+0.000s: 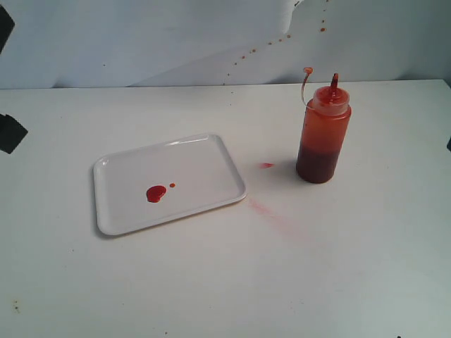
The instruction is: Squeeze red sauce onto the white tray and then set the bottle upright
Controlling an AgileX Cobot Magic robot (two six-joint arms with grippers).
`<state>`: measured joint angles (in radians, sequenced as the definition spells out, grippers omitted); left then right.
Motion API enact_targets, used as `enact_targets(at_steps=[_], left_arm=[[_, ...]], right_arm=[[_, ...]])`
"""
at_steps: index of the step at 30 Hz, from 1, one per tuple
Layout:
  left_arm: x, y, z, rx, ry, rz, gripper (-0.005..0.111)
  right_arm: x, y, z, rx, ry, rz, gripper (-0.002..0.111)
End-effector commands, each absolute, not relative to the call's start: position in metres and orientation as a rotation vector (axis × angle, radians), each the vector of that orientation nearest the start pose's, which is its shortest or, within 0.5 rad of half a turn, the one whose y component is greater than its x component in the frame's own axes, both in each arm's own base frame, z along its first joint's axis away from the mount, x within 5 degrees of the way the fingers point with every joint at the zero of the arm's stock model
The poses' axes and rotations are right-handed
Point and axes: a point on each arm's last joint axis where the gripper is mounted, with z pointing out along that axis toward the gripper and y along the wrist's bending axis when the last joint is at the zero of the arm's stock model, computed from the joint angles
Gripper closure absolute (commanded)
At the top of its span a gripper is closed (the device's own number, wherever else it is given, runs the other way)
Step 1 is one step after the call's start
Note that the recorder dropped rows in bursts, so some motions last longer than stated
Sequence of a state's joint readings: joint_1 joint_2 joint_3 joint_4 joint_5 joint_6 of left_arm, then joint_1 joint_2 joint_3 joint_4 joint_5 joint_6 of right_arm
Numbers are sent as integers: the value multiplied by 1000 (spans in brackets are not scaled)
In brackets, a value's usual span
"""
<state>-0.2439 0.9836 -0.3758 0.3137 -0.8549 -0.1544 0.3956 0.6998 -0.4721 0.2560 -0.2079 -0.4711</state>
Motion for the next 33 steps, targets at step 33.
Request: enact_targets(at_steps=[33], left_arm=[[178, -66, 301, 381, 1223, -305, 107]], right_arm=[[140, 53, 327, -425, 1436, 91, 108]])
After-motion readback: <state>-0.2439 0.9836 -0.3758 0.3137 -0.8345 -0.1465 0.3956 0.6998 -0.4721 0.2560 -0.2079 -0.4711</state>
